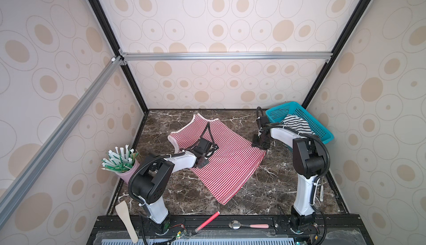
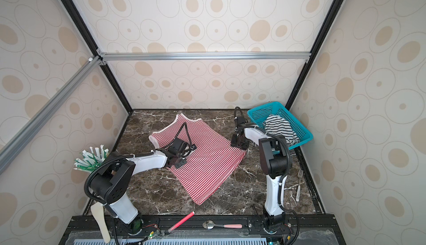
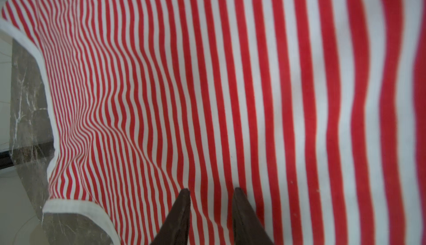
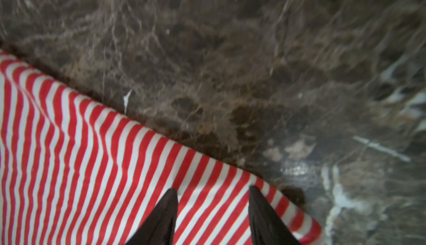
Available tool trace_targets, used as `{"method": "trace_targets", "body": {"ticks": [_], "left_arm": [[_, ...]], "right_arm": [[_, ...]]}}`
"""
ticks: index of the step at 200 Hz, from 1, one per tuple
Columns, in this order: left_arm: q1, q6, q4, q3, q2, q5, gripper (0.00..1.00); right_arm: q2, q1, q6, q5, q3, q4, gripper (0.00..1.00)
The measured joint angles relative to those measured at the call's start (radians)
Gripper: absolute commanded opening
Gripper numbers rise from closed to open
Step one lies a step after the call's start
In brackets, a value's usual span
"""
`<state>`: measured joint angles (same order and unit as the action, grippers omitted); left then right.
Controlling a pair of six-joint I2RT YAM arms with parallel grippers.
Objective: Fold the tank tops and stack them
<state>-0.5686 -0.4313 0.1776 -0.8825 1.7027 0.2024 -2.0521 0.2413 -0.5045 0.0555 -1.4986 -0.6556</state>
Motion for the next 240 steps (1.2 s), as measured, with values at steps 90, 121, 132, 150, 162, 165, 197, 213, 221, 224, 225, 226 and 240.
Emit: {"method": "trace_targets", "body": {"ticks": [90, 121, 132, 150, 162, 165, 197, 213, 221, 224, 225, 226, 240], "left_arm": [[0.088, 0.025, 0.018, -0.094, -0.036, -0.009, 0.36], [0.213, 0.028, -0.032, -0.214, 0.082, -0.014, 0.36], [0.249, 0.03, -0.039, -0.256, 0.122, -0.014, 0.36], [0.289, 0.032, -0.05, -0.31, 0.184, -0.014, 0.35], [0.301, 0.032, -0.057, -0.322, 0.214, -0.013, 0.35], [0.304, 0.032, -0.06, -0.322, 0.221, -0.012, 0.35], [0.305, 0.031, -0.068, -0.293, 0.25, 0.003, 0.35], [0.305, 0.031, -0.092, -0.264, 0.237, 0.011, 0.35], [0.305, 0.031, -0.105, -0.247, 0.228, 0.013, 0.35], [0.305, 0.031, -0.109, -0.241, 0.224, 0.013, 0.35], [0.305, 0.031, -0.111, -0.237, 0.223, 0.014, 0.35], [0.305, 0.031, -0.112, -0.236, 0.222, 0.014, 0.35], [0.305, 0.031, -0.122, -0.2, 0.198, 0.014, 0.35]], "right_arm": [[0.437, 0.225, -0.023, 0.003, 0.41, 0.103, 0.6], [0.51, 0.334, -0.091, 0.048, 0.631, 0.16, 0.62], [0.531, 0.37, -0.114, 0.058, 0.67, 0.169, 0.62], [0.552, 0.42, -0.143, 0.067, 0.695, 0.193, 0.63], [0.558, 0.436, -0.155, 0.069, 0.706, 0.212, 0.63], [0.558, 0.438, -0.158, 0.068, 0.709, 0.216, 0.63], [0.545, 0.436, -0.167, 0.053, 0.723, 0.227, 0.63], [0.531, 0.432, -0.166, 0.049, 0.715, 0.231, 0.62], [0.521, 0.428, -0.164, 0.049, 0.706, 0.228, 0.62], [0.517, 0.425, -0.163, 0.05, 0.702, 0.228, 0.62], [0.516, 0.424, -0.163, 0.05, 0.701, 0.228, 0.62], [0.514, 0.423, -0.163, 0.05, 0.699, 0.229, 0.62], [0.489, 0.397, -0.158, 0.061, 0.677, 0.227, 0.62]]}}
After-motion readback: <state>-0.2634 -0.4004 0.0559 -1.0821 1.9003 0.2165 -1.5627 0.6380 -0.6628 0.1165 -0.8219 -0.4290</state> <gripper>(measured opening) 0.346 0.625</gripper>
